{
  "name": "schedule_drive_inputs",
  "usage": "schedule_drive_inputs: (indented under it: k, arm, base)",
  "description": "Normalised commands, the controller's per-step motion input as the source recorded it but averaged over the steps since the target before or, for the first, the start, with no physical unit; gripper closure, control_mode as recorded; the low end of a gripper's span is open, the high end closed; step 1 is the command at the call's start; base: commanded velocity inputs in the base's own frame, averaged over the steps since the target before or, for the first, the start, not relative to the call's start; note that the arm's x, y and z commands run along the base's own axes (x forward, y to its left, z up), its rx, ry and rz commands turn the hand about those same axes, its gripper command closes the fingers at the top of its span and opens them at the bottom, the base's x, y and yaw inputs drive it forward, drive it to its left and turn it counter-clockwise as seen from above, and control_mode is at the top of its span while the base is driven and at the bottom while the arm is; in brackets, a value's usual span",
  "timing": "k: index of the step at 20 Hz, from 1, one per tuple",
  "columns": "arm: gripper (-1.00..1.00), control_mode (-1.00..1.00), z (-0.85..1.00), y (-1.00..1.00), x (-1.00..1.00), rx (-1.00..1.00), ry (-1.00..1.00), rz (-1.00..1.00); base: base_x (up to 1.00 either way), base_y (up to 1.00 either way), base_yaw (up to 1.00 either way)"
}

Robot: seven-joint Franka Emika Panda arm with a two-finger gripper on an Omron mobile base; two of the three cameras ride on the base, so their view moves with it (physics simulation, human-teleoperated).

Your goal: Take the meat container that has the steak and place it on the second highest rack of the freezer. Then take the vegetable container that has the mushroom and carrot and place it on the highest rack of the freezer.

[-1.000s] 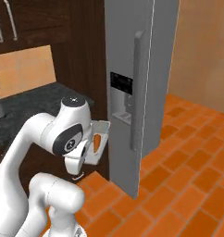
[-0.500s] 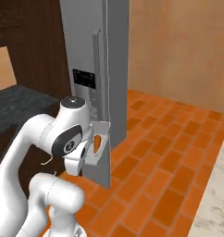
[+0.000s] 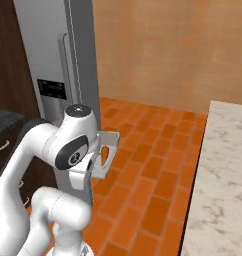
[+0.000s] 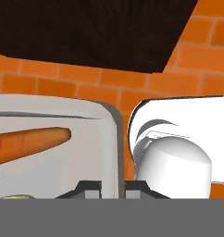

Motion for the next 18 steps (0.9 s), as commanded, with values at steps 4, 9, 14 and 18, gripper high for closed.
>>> schedule_drive_inputs:
  k: [4,9,14,18]
  arm:
    - [1.0,1.0,0.0,0.0,0.0,0.0,0.0,0.0]
    - [1.0,1.0,0.0,0.0,0.0,0.0,0.0,0.0]
    - [1.0,1.0,0.0,0.0,0.0,0.0,0.0,0.0]
    - [1.0,1.0,0.0,0.0,0.0,0.0,0.0,0.0]
  base:
    - [0.42,0.08,-0.25]
    - [0.69,-0.24,-0.17]
    - [0.76,-0.17,-0.11]
    - [0.87,-0.32,-0.07]
